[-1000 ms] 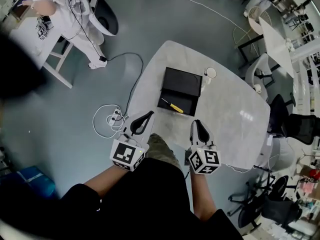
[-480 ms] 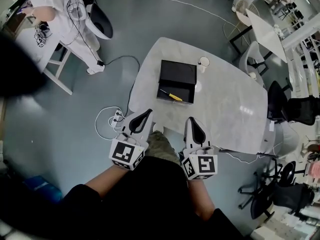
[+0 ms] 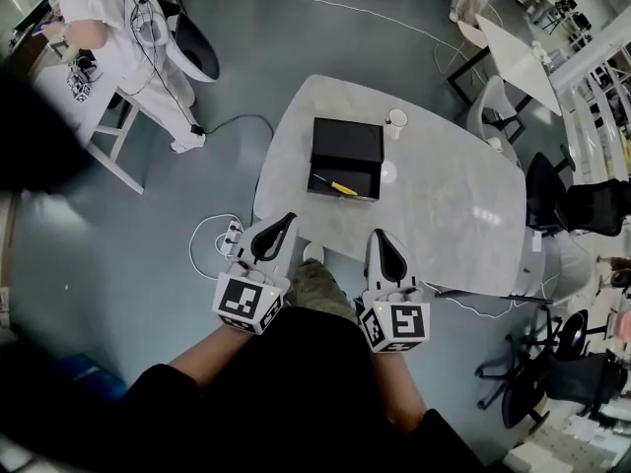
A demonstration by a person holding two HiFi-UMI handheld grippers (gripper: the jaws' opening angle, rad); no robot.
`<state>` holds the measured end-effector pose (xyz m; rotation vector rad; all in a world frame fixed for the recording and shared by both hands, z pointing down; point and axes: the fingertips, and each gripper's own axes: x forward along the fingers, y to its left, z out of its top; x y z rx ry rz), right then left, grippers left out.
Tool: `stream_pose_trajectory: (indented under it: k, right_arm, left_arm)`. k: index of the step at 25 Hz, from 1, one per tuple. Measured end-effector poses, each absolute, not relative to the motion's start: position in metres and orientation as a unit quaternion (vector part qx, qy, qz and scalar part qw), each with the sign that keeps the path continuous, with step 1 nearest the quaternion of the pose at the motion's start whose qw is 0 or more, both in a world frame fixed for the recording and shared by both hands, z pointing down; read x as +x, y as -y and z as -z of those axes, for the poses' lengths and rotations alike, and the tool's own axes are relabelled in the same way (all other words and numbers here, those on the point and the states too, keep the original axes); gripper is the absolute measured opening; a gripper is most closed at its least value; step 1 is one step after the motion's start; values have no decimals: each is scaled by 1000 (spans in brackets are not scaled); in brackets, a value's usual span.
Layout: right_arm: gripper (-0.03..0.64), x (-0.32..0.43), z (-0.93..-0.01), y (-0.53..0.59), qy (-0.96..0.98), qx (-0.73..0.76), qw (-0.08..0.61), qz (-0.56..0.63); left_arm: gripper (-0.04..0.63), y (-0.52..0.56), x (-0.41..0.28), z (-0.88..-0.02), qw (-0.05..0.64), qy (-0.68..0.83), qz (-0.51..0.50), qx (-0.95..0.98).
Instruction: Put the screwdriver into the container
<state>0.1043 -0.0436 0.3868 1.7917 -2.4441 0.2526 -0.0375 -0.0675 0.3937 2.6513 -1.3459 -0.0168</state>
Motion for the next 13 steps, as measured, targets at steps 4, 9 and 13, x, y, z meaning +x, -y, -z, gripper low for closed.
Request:
stream_pose_trajectory:
  k: [4,9,13]
  right_arm:
    - [12,105,-389,47,804,587,51,-85]
    - [12,105,-388,58,809,580,56,-84]
    - [12,108,-389,69,810,577,60,-87]
  left_arm:
    - [17,71,-36,-395,85,451,6,888]
    - [17,82,-33,-398,90,453,5,887]
    - [17,93,-27,-400,95,452,4,887]
